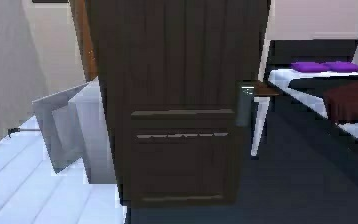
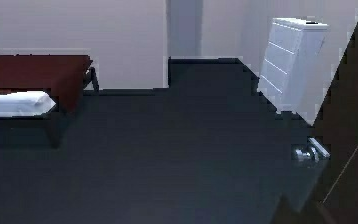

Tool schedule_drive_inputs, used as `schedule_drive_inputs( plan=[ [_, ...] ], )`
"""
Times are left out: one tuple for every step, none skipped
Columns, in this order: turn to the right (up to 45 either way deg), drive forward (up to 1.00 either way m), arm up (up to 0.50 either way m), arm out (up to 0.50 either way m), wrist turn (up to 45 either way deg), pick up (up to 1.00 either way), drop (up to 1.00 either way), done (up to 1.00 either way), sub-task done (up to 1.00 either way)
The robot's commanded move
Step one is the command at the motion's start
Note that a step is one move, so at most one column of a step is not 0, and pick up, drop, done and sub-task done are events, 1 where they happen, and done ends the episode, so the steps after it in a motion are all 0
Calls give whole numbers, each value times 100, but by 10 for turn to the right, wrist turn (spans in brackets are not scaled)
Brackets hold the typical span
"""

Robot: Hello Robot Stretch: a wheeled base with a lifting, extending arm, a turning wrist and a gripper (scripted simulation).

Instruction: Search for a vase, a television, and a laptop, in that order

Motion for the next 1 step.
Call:
schedule_drive_inputs(
  plan=[
    [-450,0,0,0,0,0,0,0,0]
  ],
)
